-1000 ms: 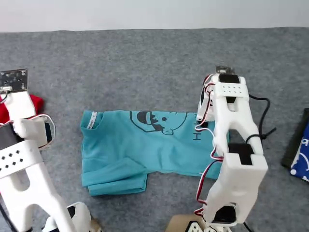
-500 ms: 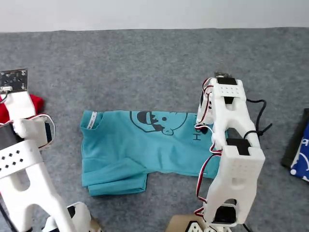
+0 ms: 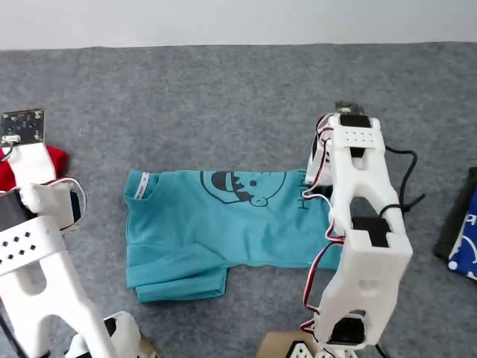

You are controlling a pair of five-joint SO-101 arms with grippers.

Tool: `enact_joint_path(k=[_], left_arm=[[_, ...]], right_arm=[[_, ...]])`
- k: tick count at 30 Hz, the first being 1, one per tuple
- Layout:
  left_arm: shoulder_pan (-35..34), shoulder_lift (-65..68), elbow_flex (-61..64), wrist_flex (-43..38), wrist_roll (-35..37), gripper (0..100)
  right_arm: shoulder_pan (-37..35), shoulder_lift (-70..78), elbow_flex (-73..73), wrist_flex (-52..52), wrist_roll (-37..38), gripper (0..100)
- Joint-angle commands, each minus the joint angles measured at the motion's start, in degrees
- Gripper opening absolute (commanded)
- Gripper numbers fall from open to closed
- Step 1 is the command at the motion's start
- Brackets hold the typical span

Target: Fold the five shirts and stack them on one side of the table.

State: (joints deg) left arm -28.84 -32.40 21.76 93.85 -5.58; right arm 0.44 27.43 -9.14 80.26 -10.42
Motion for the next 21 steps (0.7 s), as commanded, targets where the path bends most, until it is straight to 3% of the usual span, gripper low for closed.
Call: enact_joint_path(k=[1,21], left_arm=[[-0.3,-1.6,-1.9,0.4,0.2,0],[-0.3,-1.6,-1.9,0.5,0.2,0]], right_arm=[[0.1,-4.6,-1.8,-0.9,-0.3,1.0],[0.4,-7.1,-5.5,-0.4,-0.2,1.0]])
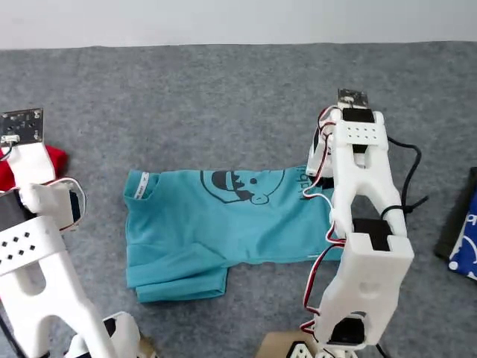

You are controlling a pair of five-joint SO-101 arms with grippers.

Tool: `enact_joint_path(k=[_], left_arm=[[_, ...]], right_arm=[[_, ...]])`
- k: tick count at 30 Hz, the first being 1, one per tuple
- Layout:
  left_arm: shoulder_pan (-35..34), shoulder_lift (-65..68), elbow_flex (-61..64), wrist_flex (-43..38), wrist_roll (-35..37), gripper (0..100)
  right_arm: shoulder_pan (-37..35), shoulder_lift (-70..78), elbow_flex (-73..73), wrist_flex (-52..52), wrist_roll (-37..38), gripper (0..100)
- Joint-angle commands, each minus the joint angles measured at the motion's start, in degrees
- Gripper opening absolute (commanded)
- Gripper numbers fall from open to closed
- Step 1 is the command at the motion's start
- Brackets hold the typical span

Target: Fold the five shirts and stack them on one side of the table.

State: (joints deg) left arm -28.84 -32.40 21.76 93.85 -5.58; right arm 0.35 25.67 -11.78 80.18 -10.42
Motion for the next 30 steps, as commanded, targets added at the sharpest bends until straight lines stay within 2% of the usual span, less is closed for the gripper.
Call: enact_joint_path(k=[1,12,20,26,30], left_arm=[[-0.3,-1.6,-1.9,0.5,0.2,0],[-0.2,-1.6,-1.9,2.1,0.2,0],[-0.3,-1.6,-1.9,2.1,0.2,0],[-0.3,-1.6,-1.9,2.1,0.2,0],[-0.2,-1.6,-1.9,2.9,0.2,0]], right_arm=[[0.5,-5.3,-3.0,-0.5,-0.2,1.0],[0.7,-4.7,-6.6,-2.9,1.4,1.0],[3.6,0.7,-6.8,-5.1,2.2,1.8],[4.0,1.8,-6.8,-8.2,3.5,13.6],[3.6,1.7,-6.8,-12.1,3.9,14.4]])
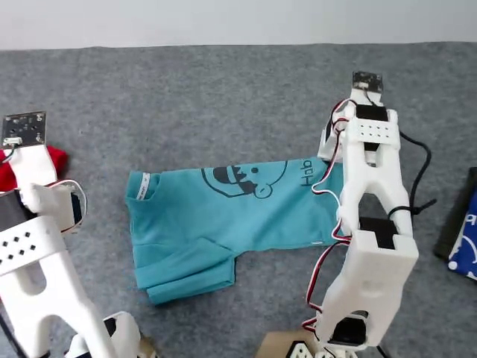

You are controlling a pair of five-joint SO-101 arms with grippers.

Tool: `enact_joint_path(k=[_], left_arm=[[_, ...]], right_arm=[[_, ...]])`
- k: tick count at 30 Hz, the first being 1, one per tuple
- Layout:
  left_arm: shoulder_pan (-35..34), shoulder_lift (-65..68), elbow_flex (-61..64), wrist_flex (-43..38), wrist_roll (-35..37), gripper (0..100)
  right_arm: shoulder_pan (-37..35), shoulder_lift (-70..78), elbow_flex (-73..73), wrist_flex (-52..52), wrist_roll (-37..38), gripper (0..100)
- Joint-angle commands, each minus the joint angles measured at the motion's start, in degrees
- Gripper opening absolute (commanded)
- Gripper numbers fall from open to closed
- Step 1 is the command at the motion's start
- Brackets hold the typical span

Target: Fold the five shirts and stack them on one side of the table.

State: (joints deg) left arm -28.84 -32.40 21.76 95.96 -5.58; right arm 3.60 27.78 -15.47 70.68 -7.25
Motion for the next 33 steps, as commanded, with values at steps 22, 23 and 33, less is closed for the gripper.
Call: enact_joint_path(k=[22,23,33], left_arm=[[-0.3,-1.6,-1.9,0.8,0.2,0],[-0.3,-1.6,-1.9,0.8,0.2,0],[-0.3,-1.6,-1.4,0.8,0.2,0]], right_arm=[[-7.9,-2.9,-3.1,9.2,6.7,1.0],[-8.5,-1.9,-3.1,8.0,6.7,1.0],[-9.7,8.0,-3.1,-5.8,10.7,1.0]])
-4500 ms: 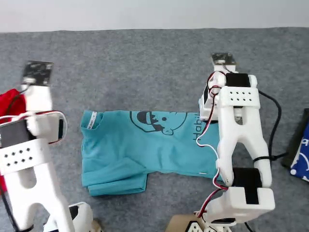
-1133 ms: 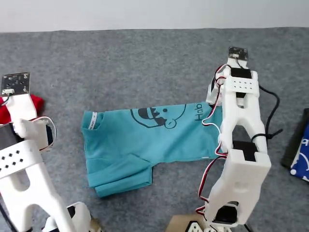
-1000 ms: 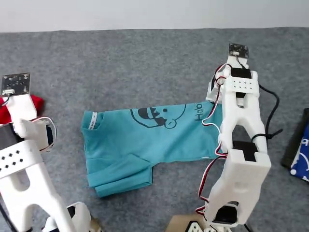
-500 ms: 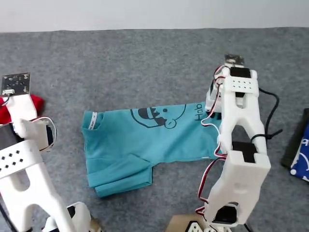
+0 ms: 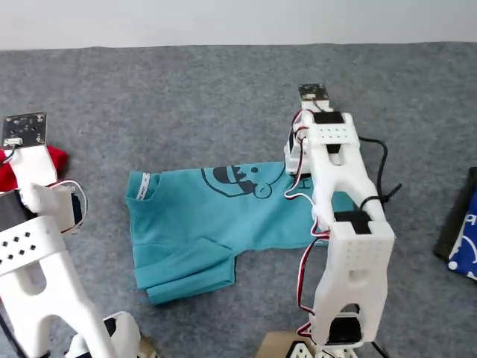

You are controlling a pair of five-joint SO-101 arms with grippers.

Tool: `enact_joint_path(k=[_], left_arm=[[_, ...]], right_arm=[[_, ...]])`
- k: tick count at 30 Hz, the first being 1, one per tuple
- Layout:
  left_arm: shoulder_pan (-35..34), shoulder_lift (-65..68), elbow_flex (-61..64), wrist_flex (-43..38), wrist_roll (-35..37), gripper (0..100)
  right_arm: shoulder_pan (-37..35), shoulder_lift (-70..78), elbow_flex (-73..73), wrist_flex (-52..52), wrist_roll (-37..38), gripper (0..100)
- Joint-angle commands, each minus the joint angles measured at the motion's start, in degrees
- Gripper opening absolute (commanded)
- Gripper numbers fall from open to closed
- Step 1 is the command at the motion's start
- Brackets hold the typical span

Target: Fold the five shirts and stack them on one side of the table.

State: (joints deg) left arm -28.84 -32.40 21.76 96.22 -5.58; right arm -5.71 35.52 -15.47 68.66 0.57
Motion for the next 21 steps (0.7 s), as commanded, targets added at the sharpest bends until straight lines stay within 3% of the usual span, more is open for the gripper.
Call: enact_joint_path(k=[1,10,21], left_arm=[[-0.2,-1.6,-0.9,0.4,0.2,0],[-0.2,-1.6,2.4,0.2,0.2,0],[-0.1,-1.6,2.3,0.1,0.1,0]], right_arm=[[-0.4,0.6,-3.1,-5.0,3.7,1.0],[-0.4,1.3,-15.1,-1.8,4.3,1.0],[1.4,2.1,-17.6,4.1,5.2,1.0]])
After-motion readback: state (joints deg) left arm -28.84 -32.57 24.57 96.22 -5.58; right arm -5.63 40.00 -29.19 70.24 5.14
